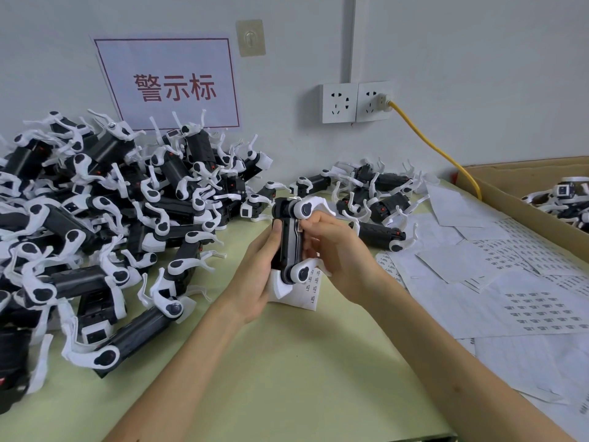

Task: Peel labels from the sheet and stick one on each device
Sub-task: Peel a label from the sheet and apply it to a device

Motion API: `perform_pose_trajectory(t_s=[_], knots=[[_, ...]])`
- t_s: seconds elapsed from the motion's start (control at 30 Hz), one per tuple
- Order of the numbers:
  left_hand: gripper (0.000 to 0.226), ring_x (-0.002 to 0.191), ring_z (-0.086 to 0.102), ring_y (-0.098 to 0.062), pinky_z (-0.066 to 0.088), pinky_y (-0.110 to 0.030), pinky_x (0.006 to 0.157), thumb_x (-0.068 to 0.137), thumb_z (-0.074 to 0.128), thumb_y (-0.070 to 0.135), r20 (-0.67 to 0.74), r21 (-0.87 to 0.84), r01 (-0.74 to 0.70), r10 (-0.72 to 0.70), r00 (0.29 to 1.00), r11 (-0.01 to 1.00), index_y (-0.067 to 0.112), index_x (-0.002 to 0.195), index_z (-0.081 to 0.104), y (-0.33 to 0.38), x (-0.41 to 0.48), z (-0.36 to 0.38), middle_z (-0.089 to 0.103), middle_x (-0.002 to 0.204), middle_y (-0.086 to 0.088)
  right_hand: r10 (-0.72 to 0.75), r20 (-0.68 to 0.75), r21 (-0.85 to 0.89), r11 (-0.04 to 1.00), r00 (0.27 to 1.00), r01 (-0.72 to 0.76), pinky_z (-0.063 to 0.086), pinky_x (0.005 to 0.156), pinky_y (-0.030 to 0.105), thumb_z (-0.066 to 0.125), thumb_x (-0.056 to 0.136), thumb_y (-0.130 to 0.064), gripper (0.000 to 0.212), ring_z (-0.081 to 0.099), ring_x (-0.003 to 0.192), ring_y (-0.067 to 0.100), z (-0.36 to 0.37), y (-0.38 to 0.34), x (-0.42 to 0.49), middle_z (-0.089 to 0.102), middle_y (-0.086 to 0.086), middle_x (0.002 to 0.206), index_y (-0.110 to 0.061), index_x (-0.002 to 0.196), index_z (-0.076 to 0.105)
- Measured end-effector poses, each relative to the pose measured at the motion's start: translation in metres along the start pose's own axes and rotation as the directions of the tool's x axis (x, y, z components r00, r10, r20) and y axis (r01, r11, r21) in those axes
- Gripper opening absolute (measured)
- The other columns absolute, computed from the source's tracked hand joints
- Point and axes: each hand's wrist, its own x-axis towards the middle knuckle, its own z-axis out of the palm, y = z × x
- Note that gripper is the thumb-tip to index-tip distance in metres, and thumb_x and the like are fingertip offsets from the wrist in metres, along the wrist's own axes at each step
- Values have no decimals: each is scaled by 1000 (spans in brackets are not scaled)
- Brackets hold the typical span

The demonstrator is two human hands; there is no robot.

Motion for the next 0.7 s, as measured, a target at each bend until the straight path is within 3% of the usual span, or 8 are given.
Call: perform_pose_trajectory(t_s=[0.2,0.4,0.57,0.7], knots=[[66,114,68,-32,54,-42,99,97,47,59,-5,5,-2,2,1000,1000,6,133,62,0,0,1,68,127,-24,-1,-4,13,1000,1000,1,36,53,22,63,80,-24,22,45,58,12,0,2,1,47,-2,63,-22,62,51],[58,109,69,-26,57,-34,91,100,44,55,-10,-5,31,-31,999,1000,9,127,66,-1,0,0,72,118,-13,-32,-23,-70,997,999,30,9,63,46,64,84,-26,28,36,59,15,1,4,0,43,-2,61,-20,63,46],[51,110,70,-16,58,-27,86,94,47,58,-4,-38,110,-110,994,993,24,119,76,4,-2,0,74,119,-5,-86,24,-118,989,996,88,19,46,25,65,99,-19,35,39,53,12,1,6,-3,50,-4,60,-16,68,48],[45,94,72,-9,57,-25,77,92,47,60,5,-125,157,-157,988,980,35,104,81,5,-1,-1,77,104,4,-83,63,-48,995,995,86,34,42,19,59,101,-10,33,45,47,12,2,5,-3,48,1,58,-10,71,47]])
